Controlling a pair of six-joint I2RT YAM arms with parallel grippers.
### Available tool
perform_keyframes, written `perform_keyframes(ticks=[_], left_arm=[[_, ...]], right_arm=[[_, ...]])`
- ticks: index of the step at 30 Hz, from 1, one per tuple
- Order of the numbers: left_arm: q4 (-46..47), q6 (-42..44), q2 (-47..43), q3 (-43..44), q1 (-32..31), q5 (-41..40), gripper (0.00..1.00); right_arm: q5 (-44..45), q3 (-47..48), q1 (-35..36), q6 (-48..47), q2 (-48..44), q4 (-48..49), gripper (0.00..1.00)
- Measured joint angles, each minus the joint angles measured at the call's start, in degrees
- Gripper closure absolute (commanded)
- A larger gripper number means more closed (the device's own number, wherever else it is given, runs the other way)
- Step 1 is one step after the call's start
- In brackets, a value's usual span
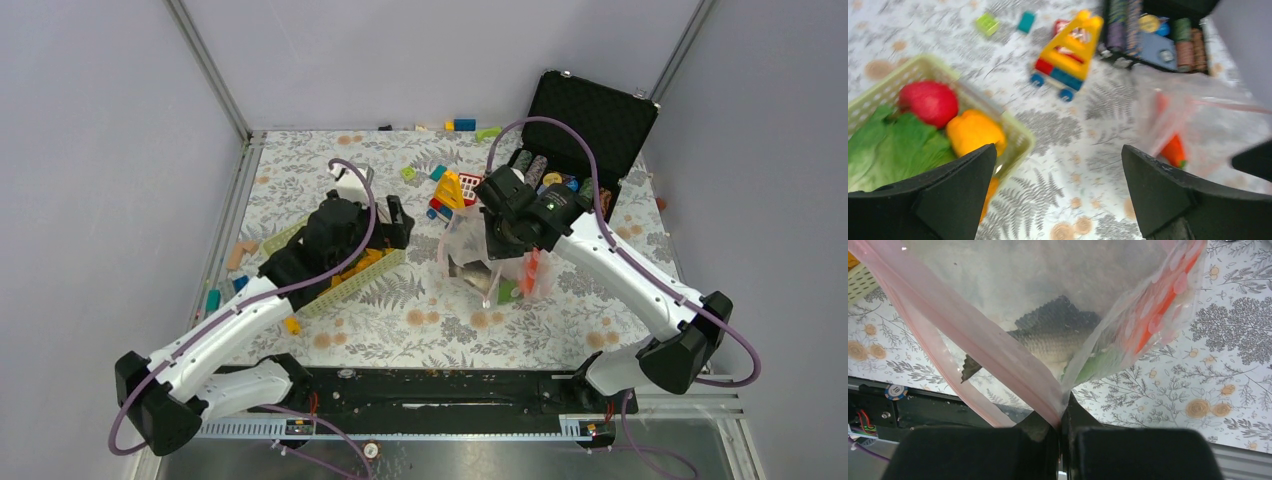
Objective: Place the food in the zip-top bag and seal the zipper
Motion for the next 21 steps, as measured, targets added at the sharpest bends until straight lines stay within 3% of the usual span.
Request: perform_keyframes(ticks=[3,11,21], left_arm=[[-1.88,-1.09,1.09,-2.36,3.65,-0.87,0.01],[-8.31,-2.40,2.84,-9.01,4.02,-5.14,0.03],[-10.14,-1.25,7.08,-9.16,5.20,-10.12,0.29]], right_arm=[[-1.27,-0.52,-0.85,-0.55,-0.02,1.27,1.00],[-4.55,-4.61,-3.10,-2.19,-0.02,3.67,1.00],[-7.39,-7.08,-4.70,-3.45,-0.09,4.79,1.00]])
